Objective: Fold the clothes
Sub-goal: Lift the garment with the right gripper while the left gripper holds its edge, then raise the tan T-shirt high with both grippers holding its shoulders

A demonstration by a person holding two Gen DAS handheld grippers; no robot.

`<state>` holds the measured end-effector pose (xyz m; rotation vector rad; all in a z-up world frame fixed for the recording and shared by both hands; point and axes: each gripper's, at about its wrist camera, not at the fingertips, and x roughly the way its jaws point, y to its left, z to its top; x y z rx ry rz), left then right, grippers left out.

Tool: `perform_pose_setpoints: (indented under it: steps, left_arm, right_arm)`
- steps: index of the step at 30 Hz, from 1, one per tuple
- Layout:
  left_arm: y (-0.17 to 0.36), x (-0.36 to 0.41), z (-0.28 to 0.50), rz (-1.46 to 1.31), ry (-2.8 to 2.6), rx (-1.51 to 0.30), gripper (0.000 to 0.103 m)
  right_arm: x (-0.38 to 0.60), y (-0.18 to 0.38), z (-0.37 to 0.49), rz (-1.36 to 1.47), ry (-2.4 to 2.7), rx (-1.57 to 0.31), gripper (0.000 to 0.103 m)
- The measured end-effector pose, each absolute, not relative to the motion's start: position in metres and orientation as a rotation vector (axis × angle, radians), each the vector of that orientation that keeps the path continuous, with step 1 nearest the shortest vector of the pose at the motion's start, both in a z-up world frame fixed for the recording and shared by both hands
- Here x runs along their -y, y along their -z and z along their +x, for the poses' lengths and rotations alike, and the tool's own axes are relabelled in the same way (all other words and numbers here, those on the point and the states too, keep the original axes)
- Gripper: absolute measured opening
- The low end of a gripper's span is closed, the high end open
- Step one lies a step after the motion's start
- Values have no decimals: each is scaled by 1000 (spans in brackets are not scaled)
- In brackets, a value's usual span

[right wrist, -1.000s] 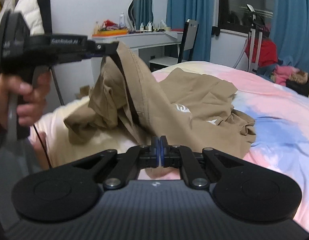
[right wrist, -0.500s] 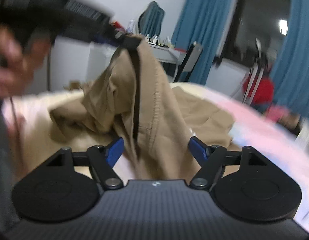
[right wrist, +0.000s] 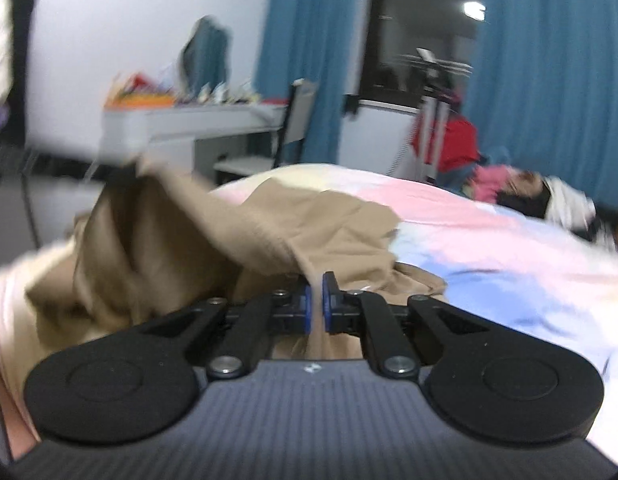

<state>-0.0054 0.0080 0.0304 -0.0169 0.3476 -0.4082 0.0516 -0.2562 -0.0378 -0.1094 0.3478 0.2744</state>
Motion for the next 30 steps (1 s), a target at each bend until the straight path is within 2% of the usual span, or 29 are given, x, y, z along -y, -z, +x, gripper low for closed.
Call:
perform_pose_setpoints:
  steps: [1,3,12,23,26,29,30]
  left_arm:
    - [-29,-4,-9,24,417,-348,41]
    - [-24,4,-17,127,459,-366,47]
    - [10,38,-65,549,664,-359,60]
    - [87,91,-62,1007,591,-380,63]
    - [112,98,-47,1121,515,-378,59]
    - [124,101,-33,1170,432,-342,47]
    - [123,101,-27,1152,411,-336,38]
  right_arm:
    - [260,37,52,-89,-271,-350,8]
    - [268,36,54,-49,-264,-355,8]
    - [288,36,62,63,-239,-369,8]
    - [305,42,75,196,-184,-404,8]
    - [306,46,76,211,-176,-420,8]
    - [306,50,75,201,-163,-421,8]
    - [305,49,75,191,-152,-413,8]
